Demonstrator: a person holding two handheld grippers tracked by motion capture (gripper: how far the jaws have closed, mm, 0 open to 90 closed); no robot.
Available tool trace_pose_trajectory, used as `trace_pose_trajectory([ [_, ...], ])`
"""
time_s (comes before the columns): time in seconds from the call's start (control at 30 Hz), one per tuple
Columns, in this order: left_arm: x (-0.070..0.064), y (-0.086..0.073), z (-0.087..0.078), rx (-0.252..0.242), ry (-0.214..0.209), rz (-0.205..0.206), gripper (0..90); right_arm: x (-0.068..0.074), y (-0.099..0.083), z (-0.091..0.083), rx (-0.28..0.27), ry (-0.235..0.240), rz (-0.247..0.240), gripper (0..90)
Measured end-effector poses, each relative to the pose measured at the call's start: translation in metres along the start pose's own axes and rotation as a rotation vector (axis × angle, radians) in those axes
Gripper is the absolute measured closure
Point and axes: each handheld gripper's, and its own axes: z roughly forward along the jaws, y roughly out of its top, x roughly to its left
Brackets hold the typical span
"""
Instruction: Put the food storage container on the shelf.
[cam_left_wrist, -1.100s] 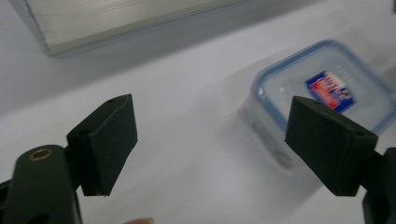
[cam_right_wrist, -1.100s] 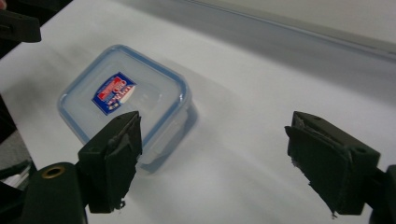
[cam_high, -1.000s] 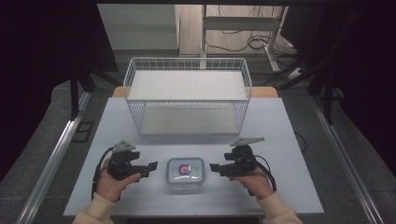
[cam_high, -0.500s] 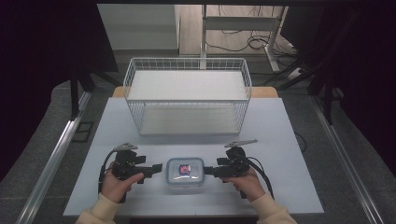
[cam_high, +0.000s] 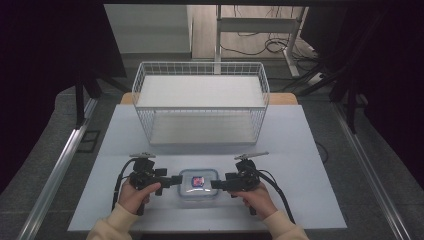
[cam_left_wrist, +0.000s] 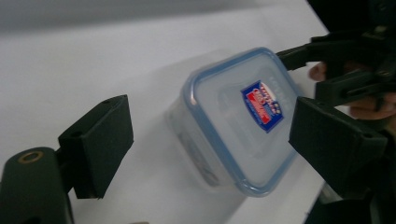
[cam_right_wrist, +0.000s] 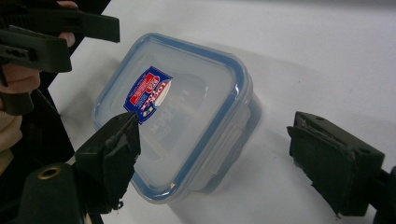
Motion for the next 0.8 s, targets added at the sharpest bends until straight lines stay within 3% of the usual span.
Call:
trace_pose_trajectory([
  [0.1,0.002,-0.001,0.002,0.017,-0.001,-0.009,14.9,0.000,0.000,0.001,0.001,0.009,0.007,17.0],
  [0.2,0.006,-0.005,0.006,0.023,-0.060,-0.069,17.1,-0.001,0.000,0.002,-0.001,0.016,0.018,18.0],
  [0.27,0.010,-0.007,0.009,0.040,-0.076,-0.094,20.6,-0.001,0.000,0.002,-0.003,0.025,0.026,19.1],
  [0.33,0.010,-0.007,0.011,0.049,-0.059,-0.087,23.2,-0.001,-0.001,0.003,0.000,0.030,0.030,20.0],
  [0.5,0.010,-0.009,0.015,0.074,-0.097,-0.096,29.0,-0.003,-0.004,0.008,0.009,0.040,0.053,22.3],
  [0.8,0.016,-0.015,0.024,0.105,-0.172,-0.175,39.8,-0.002,-0.008,0.015,0.020,0.083,0.094,34.1],
])
